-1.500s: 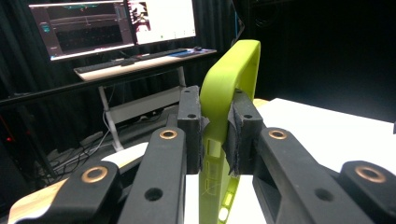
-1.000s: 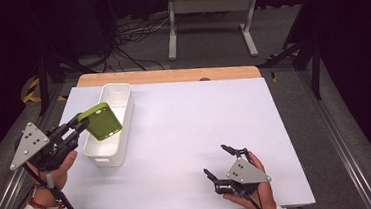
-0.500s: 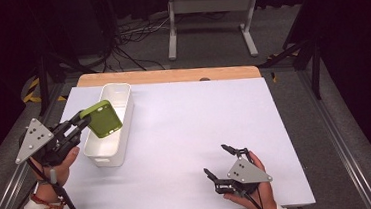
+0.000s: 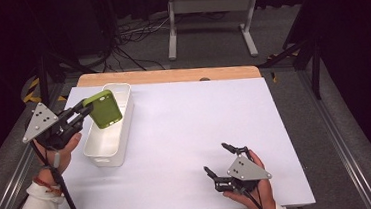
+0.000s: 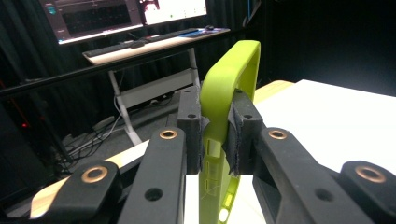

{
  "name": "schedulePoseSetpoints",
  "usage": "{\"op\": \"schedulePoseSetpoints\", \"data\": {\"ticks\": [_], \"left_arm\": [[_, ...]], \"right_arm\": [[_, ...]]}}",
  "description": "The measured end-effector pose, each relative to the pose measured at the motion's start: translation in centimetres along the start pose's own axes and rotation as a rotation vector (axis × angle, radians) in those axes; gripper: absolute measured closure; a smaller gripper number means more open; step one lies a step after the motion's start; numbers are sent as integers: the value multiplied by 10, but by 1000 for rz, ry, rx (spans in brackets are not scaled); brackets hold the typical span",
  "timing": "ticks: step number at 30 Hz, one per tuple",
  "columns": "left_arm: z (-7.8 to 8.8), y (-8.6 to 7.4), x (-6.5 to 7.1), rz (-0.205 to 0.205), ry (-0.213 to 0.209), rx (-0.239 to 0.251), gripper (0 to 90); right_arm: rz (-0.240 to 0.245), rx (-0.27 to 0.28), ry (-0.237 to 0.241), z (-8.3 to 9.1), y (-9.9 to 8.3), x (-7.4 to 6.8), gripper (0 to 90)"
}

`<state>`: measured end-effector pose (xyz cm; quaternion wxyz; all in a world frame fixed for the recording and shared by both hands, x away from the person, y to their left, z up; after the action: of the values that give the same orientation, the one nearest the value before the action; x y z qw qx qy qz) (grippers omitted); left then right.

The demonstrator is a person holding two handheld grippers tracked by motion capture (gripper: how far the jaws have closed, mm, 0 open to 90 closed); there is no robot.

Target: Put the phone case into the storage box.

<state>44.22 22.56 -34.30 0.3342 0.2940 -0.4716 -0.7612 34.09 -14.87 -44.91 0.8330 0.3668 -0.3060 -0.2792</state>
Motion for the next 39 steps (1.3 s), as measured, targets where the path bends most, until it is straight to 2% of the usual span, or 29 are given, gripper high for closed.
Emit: {"op": "schedulePoseSetpoints", "data": {"ticks": [2,5,10,24,28,34,35,39], "left_arm": [[-5,0,-4,-5,6,-10,783],[-13,1,-12,9,-7,-19,783],[-26,2,-29,20,1,-40,784],[-67,-5,-58,41,-22,-93,783],[-72,-6,-62,31,-15,-110,784],[-82,-6,-69,28,-27,-125,783],[-84,-5,-69,31,-29,-117,783],[-91,-8,-68,23,-35,-137,783]], "right_arm": [[0,-5,1,-1,0,1,164],[-4,-12,4,-3,-1,1,164],[-2,-16,2,-5,-1,1,164],[-8,-23,-3,-8,-2,5,164],[-13,-22,-6,-8,-1,7,164],[-15,-21,-10,-8,0,9,164],[-14,-22,-10,-8,0,9,164],[-12,-23,-13,-8,0,9,165]]}}
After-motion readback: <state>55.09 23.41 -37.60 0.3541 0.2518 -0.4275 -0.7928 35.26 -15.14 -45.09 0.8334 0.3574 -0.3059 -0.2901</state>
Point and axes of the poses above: each handheld gripper's, and its own axes: z roughly backward along the jaws, y roughly out of its top, x roughly to its right, the point moved 8 cm from there along -z, roughly forward along the jaws, and after that the axes turned 15 degrees about -x, right-handed, at the moved point
